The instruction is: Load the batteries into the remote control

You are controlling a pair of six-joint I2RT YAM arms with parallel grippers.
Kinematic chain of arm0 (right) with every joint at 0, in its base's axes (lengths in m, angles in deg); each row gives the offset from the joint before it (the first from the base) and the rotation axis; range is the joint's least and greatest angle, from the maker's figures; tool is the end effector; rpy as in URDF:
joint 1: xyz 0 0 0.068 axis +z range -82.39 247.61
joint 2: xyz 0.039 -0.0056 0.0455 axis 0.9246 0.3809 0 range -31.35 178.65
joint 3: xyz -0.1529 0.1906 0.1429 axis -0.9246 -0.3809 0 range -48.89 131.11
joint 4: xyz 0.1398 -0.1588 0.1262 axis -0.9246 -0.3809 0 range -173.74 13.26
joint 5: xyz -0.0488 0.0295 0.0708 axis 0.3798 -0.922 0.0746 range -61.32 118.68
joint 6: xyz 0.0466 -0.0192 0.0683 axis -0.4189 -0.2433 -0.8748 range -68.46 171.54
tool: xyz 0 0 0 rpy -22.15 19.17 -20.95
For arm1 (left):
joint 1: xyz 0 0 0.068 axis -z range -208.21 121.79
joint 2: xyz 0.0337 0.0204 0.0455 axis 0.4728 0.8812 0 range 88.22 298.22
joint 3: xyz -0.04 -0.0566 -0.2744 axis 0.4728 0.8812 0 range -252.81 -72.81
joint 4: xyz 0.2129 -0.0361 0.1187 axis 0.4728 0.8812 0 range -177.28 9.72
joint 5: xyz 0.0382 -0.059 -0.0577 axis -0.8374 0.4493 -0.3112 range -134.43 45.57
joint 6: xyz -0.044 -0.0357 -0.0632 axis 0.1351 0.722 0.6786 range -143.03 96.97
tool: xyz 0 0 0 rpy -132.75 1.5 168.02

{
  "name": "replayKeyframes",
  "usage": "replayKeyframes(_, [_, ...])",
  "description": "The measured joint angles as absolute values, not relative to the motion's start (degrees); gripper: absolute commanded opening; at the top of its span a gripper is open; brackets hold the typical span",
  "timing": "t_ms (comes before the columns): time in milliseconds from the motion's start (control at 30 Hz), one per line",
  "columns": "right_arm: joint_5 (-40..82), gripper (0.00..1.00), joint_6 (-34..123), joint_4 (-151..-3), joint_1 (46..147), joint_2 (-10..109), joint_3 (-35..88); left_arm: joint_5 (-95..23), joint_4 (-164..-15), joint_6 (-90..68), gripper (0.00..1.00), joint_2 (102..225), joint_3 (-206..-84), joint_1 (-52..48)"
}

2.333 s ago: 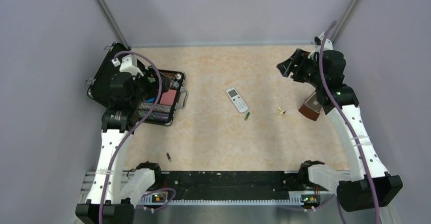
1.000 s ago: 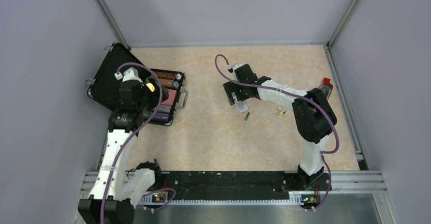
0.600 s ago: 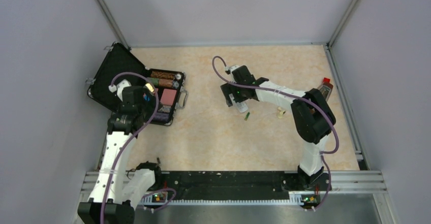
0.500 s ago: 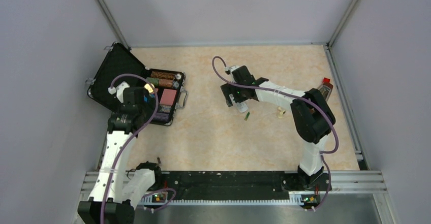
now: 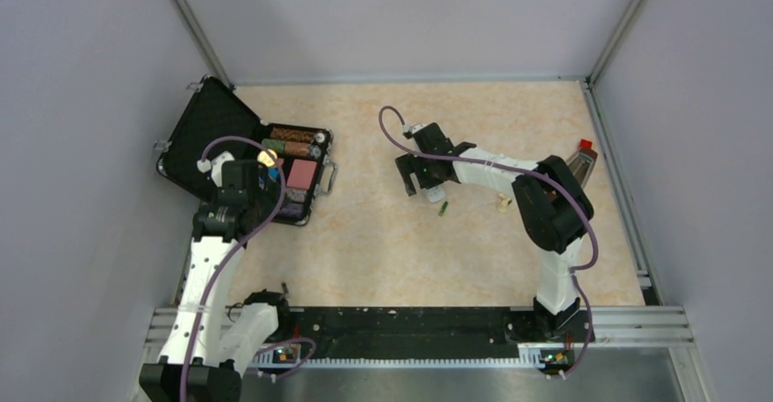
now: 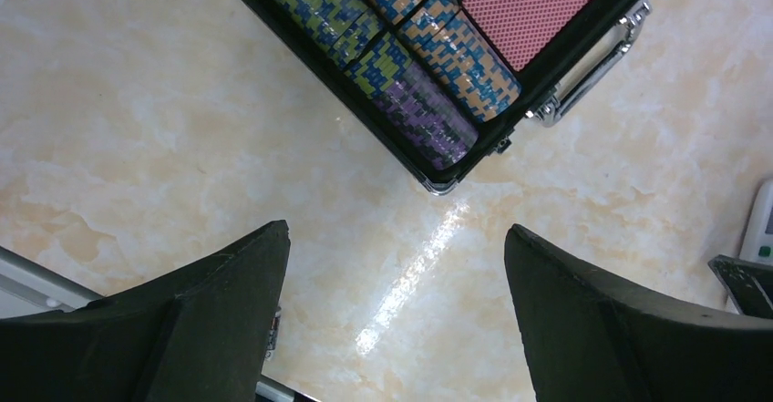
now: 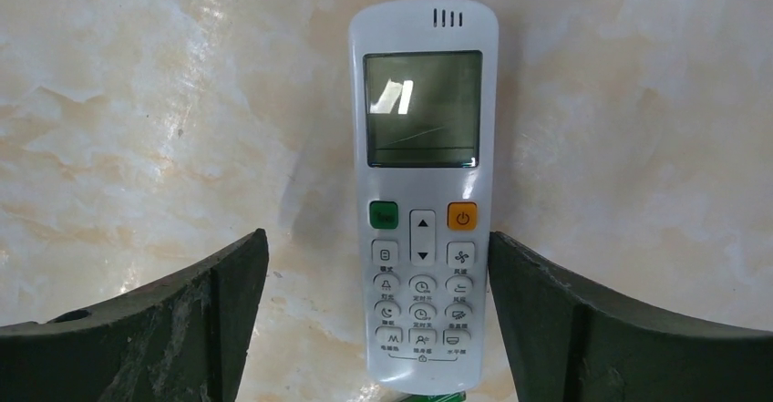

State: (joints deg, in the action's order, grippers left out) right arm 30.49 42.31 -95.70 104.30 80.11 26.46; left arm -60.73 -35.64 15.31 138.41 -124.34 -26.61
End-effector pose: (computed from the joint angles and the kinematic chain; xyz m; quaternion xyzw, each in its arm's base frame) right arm 0.3428 0.2525 0.1608 -0.2218 0.9276 0.1032 0.2822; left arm 0.1652 0.0163 0.2778 -0.3391 0.8685 0.0105 0.3615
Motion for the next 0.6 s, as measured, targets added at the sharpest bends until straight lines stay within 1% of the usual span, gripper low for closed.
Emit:
replayKeyframes(67, [30.6, 0.82, 42.3, -95.7, 104.6, 80.2, 26.5, -59.5, -35.7, 14.4, 0.91, 137.7, -124.3, -26.6])
replayKeyframes(100, [30.6, 0.78, 42.3, -95.7, 104.8, 80.2, 26.4, -58.7, -35.7, 13.9, 0.91, 137.2, -124.3, -26.6])
replayKeyframes(133, [30.6, 0.71, 42.2, -95.7, 105.0, 80.2, 26.4, -57.7, -35.8, 13.3, 0.91, 136.6, -124.3, -26.6])
replayKeyframes(167, [30.6, 0.69, 42.0, -95.6, 105.3, 80.3, 26.4, -56.9, -35.8, 12.9, 0.91, 136.1, -124.3, -26.6])
replayKeyframes(233, [30.6, 0.58, 41.4, -95.6, 105.6, 80.4, 26.4, -55.1, -36.4, 12.3, 0.91, 135.0, -124.1, -26.6])
replayKeyframes(333, [30.6, 0.48, 40.8, -95.5, 105.7, 80.5, 26.0, -52.3, -37.7, 11.5, 0.9, 133.7, -123.6, -26.6])
replayKeyframes(400, [30.5, 0.45, 40.3, -95.3, 105.7, 80.5, 25.9, -50.2, -39.0, 11.3, 0.9, 133.2, -123.1, -26.6])
replayKeyframes(600, [28.7, 0.43, 39.2, -95.2, 105.7, 80.4, 25.9, -42.4, -44.0, 11.2, 0.89, 131.9, -121.3, -26.6])
